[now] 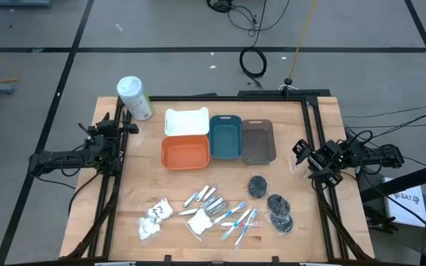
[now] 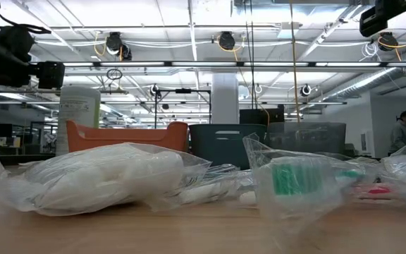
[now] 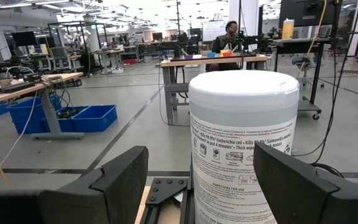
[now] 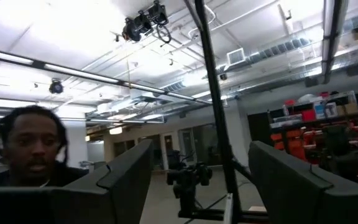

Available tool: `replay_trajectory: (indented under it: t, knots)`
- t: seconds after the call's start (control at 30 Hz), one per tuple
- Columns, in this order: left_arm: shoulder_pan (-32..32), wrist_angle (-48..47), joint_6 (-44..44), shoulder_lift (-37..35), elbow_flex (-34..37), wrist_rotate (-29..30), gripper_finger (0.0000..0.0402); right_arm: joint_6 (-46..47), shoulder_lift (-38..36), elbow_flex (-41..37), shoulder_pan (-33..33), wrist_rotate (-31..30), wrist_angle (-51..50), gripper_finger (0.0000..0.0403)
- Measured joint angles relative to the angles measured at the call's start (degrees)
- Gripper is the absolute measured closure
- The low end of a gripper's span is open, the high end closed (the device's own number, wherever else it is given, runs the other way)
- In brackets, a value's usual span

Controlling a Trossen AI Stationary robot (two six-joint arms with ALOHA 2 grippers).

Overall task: Pick & Place Travel size toiletries
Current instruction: Put the black hairbrush into the transparent black bin

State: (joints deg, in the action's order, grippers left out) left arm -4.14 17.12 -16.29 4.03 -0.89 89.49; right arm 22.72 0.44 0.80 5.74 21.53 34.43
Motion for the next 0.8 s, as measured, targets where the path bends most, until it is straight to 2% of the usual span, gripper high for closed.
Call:
replay_trajectory:
  t: [0.1,0.27,0.37,0.43,0.5,0.57,0.7,0.8]
  knots:
    - [0.0,0.0,0.0,0.0,0.0,0.0,0.0117,-2.2,0.0,0.0,0.0,-3.4,-2.5,0.0151]
    - [0.0,0.0,0.0,0.0,0.0,0.0,0.0117,-8.1,1.3,0.0,0.0,-4.5,-8.7,0.0151]
    - [0.0,-0.2,0.0,0.0,0.0,0.0,0.0116,-9.5,2.8,0.0,0.0,-7.6,-8.0,0.0151]
    - [0.0,-0.2,0.0,0.0,0.0,0.0,0.0117,-8.3,4.1,0.3,0.0,-10.6,-4.0,0.0151]
    - [0.0,-0.2,0.0,0.0,0.0,0.0,0.0117,-7.2,6.3,2.4,0.0,-13.4,-5.2,0.0151]
    - [0.0,-0.2,0.0,0.0,0.0,0.0,0.0117,-6.8,10.3,5.4,0.8,-15.6,-14.7,0.0151]
    - [0.0,-0.2,0.0,0.0,0.0,0.0,0.0117,-6.7,22.6,17.2,4.3,-24.1,-31.7,0.0151]
    - [0.0,-0.2,0.0,0.0,0.0,0.0,0.0117,-5.9,33.6,24.9,7.6,-24.7,-46.6,0.0151]
